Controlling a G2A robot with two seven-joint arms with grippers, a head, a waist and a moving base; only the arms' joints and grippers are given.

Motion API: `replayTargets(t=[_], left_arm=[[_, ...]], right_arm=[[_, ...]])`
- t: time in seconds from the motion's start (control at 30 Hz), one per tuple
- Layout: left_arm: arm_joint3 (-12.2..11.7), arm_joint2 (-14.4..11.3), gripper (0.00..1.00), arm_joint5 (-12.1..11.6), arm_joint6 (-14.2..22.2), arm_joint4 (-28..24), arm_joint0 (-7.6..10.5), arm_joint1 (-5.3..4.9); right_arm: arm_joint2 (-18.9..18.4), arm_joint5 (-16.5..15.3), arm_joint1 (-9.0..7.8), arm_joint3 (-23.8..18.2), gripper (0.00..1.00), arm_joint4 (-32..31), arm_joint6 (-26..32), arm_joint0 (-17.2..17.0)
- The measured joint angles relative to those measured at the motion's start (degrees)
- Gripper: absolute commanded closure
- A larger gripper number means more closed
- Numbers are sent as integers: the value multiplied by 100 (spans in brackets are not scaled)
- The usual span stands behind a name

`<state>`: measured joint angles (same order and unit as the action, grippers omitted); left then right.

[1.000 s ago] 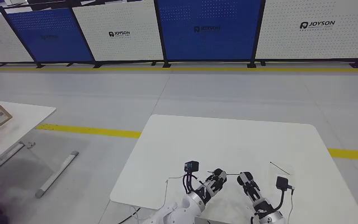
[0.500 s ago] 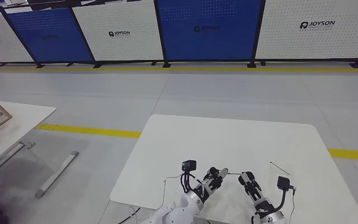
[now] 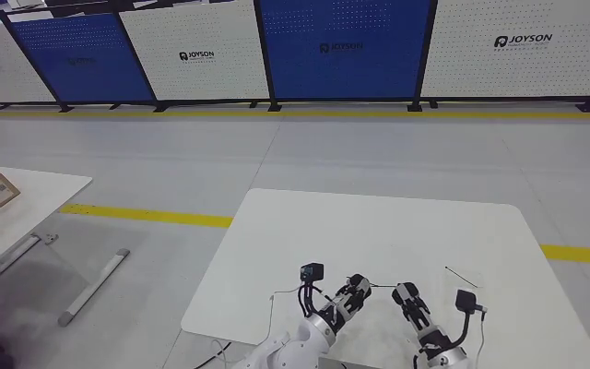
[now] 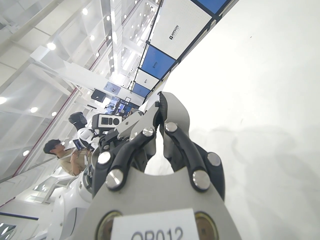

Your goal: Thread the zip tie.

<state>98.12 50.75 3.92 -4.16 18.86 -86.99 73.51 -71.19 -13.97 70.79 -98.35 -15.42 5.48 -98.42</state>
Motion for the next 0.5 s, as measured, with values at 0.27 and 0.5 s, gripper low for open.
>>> replayTargets(t=[0.27, 0.5], left_arm=[[53, 162, 100, 93, -370, -393, -66, 35], [130, 376, 100, -186, -662, -1084, -141, 73]], right_arm=[[-14, -182, -1, 53, 0, 151, 150, 45], [-58, -334, 19, 31, 0, 220, -228, -6]])
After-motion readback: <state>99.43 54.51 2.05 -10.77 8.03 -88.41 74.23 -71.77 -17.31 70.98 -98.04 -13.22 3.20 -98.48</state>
